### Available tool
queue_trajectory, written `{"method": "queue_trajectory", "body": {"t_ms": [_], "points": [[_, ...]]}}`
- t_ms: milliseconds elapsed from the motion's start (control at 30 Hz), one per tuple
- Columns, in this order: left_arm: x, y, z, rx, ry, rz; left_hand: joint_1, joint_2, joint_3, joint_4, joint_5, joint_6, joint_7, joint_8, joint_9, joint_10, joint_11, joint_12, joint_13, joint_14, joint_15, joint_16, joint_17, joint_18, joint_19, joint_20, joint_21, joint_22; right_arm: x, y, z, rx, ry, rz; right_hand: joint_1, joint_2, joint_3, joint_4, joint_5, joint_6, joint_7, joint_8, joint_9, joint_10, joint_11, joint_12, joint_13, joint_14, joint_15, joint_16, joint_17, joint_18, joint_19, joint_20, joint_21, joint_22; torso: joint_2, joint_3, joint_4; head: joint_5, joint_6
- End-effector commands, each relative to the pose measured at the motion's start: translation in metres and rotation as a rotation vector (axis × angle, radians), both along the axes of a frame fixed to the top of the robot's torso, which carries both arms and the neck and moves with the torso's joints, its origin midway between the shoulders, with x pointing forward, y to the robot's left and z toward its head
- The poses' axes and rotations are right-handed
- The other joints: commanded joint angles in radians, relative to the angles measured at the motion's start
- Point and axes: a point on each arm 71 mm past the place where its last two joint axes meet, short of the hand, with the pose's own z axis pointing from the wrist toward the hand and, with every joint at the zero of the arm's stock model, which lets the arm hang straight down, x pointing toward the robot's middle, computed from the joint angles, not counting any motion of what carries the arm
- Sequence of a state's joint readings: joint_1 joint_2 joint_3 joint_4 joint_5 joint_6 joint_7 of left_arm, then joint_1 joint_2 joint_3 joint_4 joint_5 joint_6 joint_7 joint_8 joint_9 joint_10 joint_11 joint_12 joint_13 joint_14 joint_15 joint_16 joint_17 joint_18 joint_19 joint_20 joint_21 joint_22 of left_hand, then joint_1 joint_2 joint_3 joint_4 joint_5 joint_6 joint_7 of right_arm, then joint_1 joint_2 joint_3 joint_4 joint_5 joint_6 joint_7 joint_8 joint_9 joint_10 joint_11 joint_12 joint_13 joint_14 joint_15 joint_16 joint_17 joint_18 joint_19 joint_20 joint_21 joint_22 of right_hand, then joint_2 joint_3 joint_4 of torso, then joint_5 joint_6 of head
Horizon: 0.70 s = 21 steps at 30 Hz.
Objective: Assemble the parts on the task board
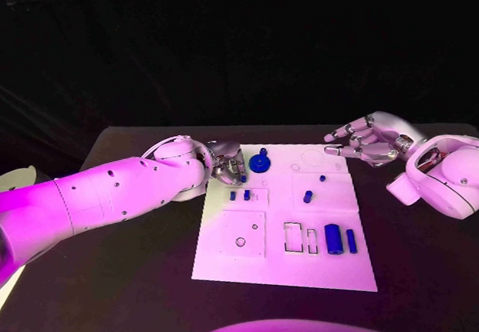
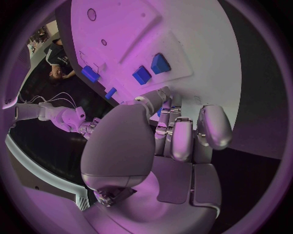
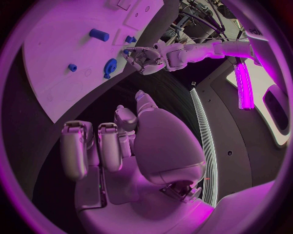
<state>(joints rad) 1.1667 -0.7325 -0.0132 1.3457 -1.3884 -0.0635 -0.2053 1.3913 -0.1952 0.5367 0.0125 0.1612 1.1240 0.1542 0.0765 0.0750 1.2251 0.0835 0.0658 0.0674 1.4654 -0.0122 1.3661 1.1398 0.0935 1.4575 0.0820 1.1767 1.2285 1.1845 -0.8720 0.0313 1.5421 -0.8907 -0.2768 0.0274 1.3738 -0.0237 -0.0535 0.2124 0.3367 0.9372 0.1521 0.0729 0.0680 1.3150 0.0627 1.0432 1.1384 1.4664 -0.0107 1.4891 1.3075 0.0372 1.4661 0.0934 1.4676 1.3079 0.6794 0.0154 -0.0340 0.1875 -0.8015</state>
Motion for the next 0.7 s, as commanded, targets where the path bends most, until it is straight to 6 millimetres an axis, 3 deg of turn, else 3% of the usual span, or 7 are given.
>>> {"method": "queue_trajectory", "body": {"t_ms": [33,500,567,700], "points": [[0.0,0.0,-0.001,0.002,0.016,0.001,-0.007,-0.008,0.007,0.002,-0.002,-0.013,0.002,-0.008,-0.003,-0.011,0.002,-0.005,-0.001,0.028,0.008,0.0,-0.004,-0.003,-0.002,0.007,-0.006,-0.003,-0.001,0.001,0.0,-0.007,-0.001,0.012,0.005,0.004,-0.001,-0.004,0.003,0.005,-0.001,0.001,0.001,0.001,-0.003,0.003,0.001,0.076,-0.005,-0.004,0.136,0.004,0.013,-0.005,-0.002,0.079,0.0,0.0003,-0.0002,0.001,0.001],[0.002,0.008,0.0,-0.008,0.005,0.034,-0.021,-0.03,0.012,-0.001,-0.002,-0.109,0.029,-0.017,-0.013,-0.052,0.023,-0.004,-0.002,0.022,0.025,-0.004,-0.024,0.002,-0.011,0.025,-0.033,-0.022,0.001,-0.002,-0.002,-0.024,0.008,0.0,0.006,0.004,-0.002,-0.005,0.004,0.005,-0.001,0.0,0.001,-0.01,-0.003,-0.018,-0.016,0.074,-0.005,-0.01,0.126,0.007,0.007,-0.005,-0.009,0.066,-0.001,-0.001,0.0004,0.0,0.004],[0.001,0.01,0.001,-0.016,-0.003,0.038,-0.02,-0.031,0.012,-0.002,-0.002,-0.114,0.03,-0.017,-0.013,-0.056,0.024,-0.005,-0.003,0.022,0.026,-0.004,-0.026,0.003,-0.011,0.026,-0.036,-0.024,0.001,-0.004,-0.002,-0.036,0.009,-0.003,0.011,0.005,-0.003,-0.006,0.004,0.003,-0.001,-0.001,0.0,-0.045,-0.002,-0.082,-0.067,0.072,-0.005,-0.014,0.122,0.009,0.002,-0.005,-0.016,0.056,-0.001,-0.0014,0.0001,-0.001,0.004],[0.0,0.016,0.004,-0.074,-0.015,0.053,-0.017,-0.033,0.014,-0.005,-0.001,-0.12,0.031,-0.015,-0.012,-0.069,0.027,-0.006,-0.004,0.021,0.028,-0.006,-0.031,0.005,-0.014,0.028,-0.045,-0.031,0.004,-0.009,-0.004,-0.104,-0.023,-0.009,0.043,0.01,0.005,-0.014,0.006,0.011,-0.003,0.003,0.002,-0.184,-0.005,-0.361,-0.294,0.065,-0.008,-0.035,0.098,0.022,-0.028,-0.007,-0.053,-0.002,-0.002,-0.0016,-0.0001,-0.003,0.006]]}}
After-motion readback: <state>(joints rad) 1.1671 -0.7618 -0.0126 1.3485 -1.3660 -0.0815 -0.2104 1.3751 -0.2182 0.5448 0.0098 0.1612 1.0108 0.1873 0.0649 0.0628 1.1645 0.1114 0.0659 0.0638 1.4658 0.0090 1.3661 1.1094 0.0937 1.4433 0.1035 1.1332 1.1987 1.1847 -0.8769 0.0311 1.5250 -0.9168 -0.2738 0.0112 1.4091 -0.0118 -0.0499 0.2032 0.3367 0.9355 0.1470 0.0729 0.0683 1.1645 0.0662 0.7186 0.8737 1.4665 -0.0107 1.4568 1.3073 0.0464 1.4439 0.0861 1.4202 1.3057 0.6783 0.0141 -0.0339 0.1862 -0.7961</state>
